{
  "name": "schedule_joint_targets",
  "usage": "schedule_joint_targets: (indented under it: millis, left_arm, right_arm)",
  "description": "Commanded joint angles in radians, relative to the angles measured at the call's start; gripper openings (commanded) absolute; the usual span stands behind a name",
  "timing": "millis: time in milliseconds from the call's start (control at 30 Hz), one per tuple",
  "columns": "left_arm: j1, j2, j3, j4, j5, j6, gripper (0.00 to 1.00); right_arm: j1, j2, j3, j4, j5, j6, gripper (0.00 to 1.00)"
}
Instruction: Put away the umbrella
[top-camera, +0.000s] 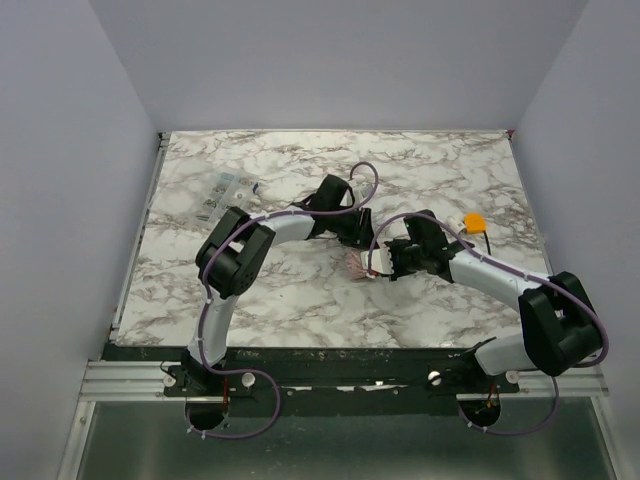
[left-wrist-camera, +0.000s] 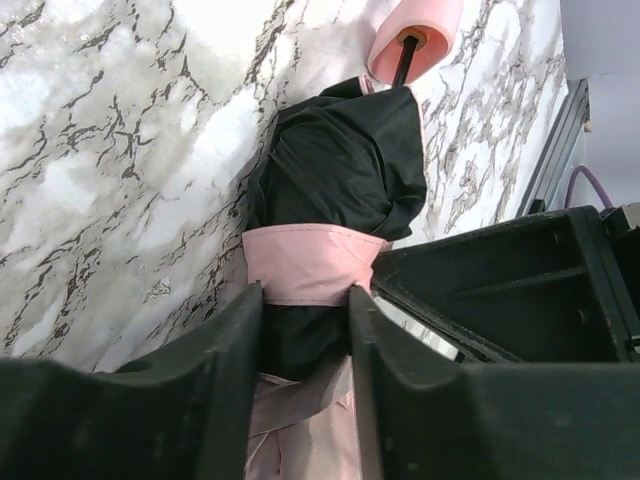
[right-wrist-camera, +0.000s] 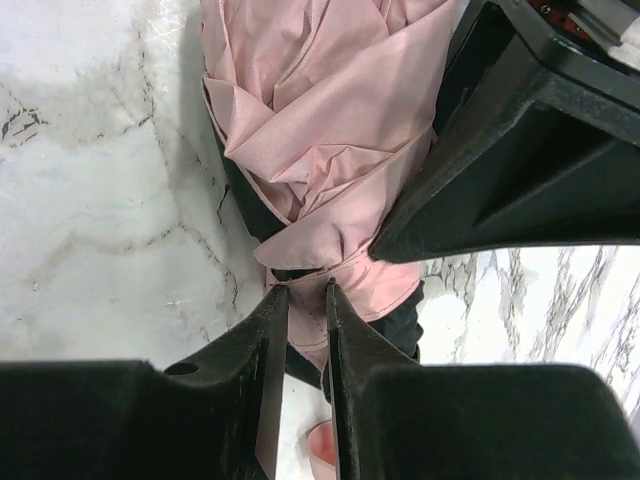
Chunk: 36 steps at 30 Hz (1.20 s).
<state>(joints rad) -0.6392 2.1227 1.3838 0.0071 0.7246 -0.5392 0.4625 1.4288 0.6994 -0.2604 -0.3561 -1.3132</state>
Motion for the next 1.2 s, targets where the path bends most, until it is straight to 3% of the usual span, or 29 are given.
schedule_joint_targets:
  millis: [0, 133, 333, 567, 767, 1167]
  left_arm:
    - [-0.023, 0.028, 0.011, -0.098, -0.116, 0.025, 0.3]
    - [-0.039, 0.038, 0.025, -0.119, -0.128, 0.032, 0.27]
    - [-0.061, 0.055, 0.05, -0.137, -0.096, 0.041, 0.41]
    - [-0.091, 0.078, 0.046, -0.197, -0.151, 0.081, 0.42]
    - [-0.105, 0.105, 0.045, -0.261, -0.224, 0.126, 0.31]
    - [-0.111, 0.136, 0.017, -0.307, -0.318, 0.172, 0.27]
  right_arm:
    - [-0.033, 0.082, -0.082, -0.231, 0.126, 0.037, 0.23]
    - [-0.034, 0.083, -0.074, -0.233, 0.122, 0.04, 0.24]
    - [-0.033, 0.094, -0.072, -0.23, 0.121, 0.048, 0.25]
    - [-0.034, 0.103, -0.073, -0.22, 0.119, 0.052, 0.26]
    - [-0.033, 0.109, -0.056, -0.227, 0.109, 0.064, 0.3]
    - [-0.063, 0.031, 0.047, -0.375, -0.022, 0.064, 0.41]
